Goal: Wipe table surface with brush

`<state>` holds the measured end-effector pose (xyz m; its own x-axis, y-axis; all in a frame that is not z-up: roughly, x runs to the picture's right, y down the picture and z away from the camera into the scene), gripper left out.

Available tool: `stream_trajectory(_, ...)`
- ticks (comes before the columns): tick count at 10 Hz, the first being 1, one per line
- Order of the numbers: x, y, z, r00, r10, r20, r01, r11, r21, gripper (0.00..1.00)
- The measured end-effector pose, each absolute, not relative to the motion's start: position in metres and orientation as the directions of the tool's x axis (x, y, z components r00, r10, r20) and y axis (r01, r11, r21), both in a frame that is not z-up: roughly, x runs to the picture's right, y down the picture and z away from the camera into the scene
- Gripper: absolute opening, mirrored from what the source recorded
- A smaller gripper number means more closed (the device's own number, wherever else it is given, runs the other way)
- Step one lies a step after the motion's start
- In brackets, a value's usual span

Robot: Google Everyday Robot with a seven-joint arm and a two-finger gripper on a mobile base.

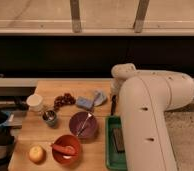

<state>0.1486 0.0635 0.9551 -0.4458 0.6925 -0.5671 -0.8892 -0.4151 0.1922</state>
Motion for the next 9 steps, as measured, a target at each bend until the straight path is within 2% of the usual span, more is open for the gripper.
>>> stream_trajectory(6,0.171,0.056,0.917,-0.455,0.712,-0.535,-0.885,-0.428,0.184,0.19)
stream_trajectory(9,0.2,0.052,0.92,-0.488,0.696,-0.528,-0.867,-0.456,0.201,0.19)
